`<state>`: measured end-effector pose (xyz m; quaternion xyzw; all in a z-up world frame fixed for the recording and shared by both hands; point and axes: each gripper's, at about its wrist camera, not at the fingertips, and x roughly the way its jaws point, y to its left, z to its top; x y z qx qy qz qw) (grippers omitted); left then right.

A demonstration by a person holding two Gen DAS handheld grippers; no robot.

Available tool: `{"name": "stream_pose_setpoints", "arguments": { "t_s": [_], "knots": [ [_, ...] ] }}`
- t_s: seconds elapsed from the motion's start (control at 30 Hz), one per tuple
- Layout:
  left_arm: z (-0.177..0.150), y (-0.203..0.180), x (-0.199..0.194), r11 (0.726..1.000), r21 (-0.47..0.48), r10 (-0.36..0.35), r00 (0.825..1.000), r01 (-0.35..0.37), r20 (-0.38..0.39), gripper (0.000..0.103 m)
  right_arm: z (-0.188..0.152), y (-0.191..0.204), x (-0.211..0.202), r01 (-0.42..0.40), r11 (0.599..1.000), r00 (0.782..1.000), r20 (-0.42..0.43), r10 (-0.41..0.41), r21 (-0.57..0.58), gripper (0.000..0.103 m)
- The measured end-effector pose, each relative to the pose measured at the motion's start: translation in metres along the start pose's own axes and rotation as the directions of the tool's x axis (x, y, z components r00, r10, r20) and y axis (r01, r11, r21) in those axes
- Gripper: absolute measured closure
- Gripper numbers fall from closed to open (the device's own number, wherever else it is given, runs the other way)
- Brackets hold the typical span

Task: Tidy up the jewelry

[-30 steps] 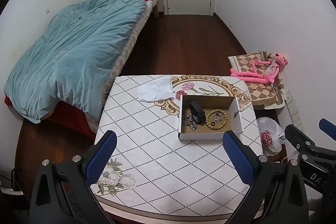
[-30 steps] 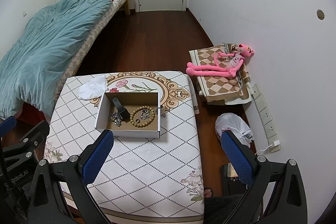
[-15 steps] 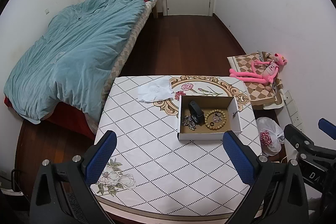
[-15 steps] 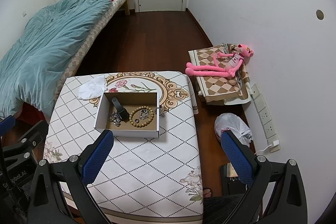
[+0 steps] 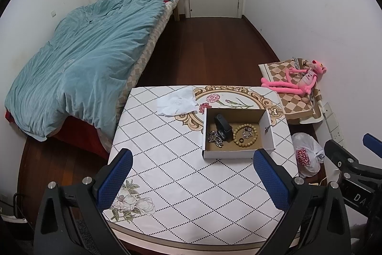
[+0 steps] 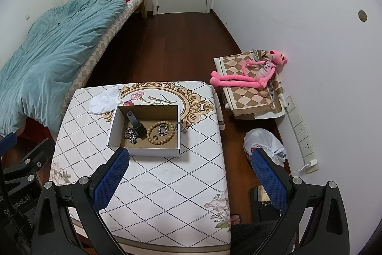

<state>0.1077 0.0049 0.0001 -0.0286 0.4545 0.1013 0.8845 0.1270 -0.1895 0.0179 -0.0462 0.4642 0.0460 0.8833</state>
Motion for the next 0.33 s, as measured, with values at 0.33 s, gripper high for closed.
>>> {"name": "stream_pose_setpoints", "arguments": {
  "t_s": [0.33],
  "knots": [
    [-0.0028,0.0036,-0.0011,1.0,-0.004,-0.015,1.0,0.015,0.011,0.0,-0.0003,-0.0003,-0.0002,0.0,1.0,1.0,0.001,0.0,-0.001,0.0]
  ]
}}
